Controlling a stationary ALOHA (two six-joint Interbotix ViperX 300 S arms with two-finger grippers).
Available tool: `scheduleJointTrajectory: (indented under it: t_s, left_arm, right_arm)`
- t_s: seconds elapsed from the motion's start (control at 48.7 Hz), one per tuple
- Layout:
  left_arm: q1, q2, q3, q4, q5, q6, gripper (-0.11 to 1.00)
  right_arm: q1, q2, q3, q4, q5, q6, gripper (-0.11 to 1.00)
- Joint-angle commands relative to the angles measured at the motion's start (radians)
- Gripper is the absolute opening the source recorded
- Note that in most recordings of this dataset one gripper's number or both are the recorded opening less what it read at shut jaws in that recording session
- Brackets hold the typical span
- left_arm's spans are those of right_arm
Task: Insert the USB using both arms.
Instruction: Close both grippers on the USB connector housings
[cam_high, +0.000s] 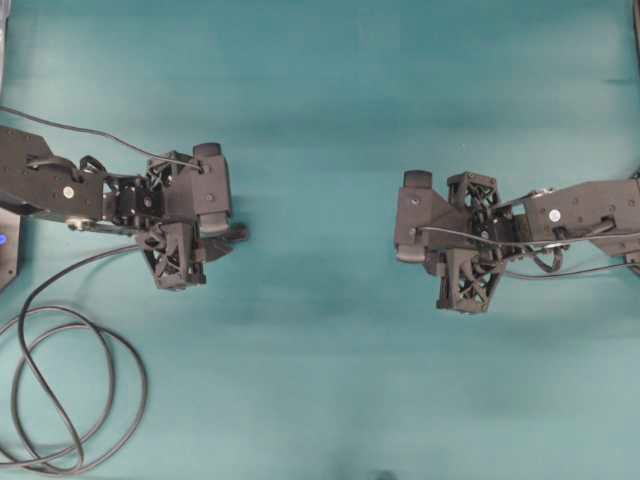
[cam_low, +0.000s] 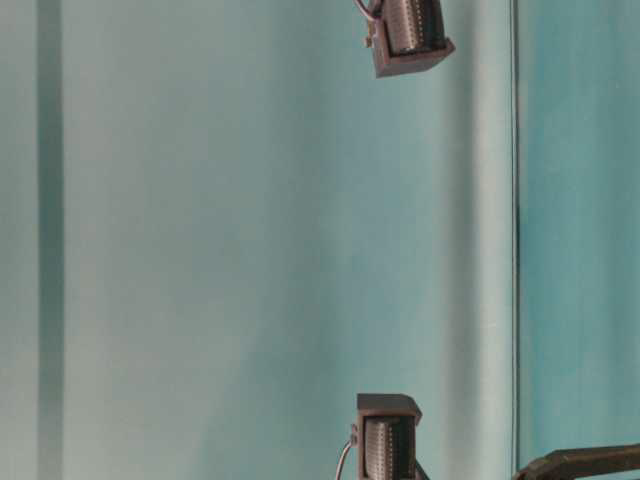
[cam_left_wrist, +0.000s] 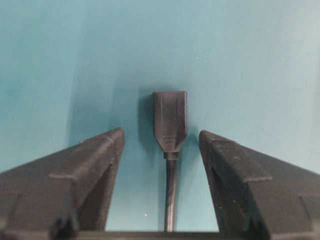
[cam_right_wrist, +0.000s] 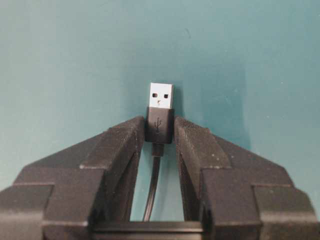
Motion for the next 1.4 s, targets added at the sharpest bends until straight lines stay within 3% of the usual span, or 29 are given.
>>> scheduleJointTrajectory:
  t_s: [0.0, 0.144, 0.514, 0.801, 1.377]
  left_arm:
    - [-0.003, -0.002, -0.025, 0.002, -0.005, 0.003, 0.66]
    - [-0.005, 0.014, -0.041, 0.002, -0.003, 0.003, 0.57]
    - [-0.028, 0.060, -0.074, 0.002, 0.060, 0.005, 0.55]
    - [-0.044, 0.060, -0.067, 0.002, 0.094, 0.002, 0.34]
    - [-0.066, 0.006, -0.083, -0.002, 0.143, -0.005, 0.34]
  right_arm:
    - [0.031, 0.000, -0.011, 0.005, -0.005, 0.000, 0.29]
    - [0.031, -0.002, -0.011, 0.005, -0.005, 0.000, 0.29]
    - [0.031, -0.002, -0.011, 0.003, -0.005, 0.002, 0.29]
    - [0.031, -0.017, -0.008, 0.003, -0.005, 0.000, 0.29]
    - [0.031, -0.077, -0.009, -0.009, -0.005, -0.012, 0.28]
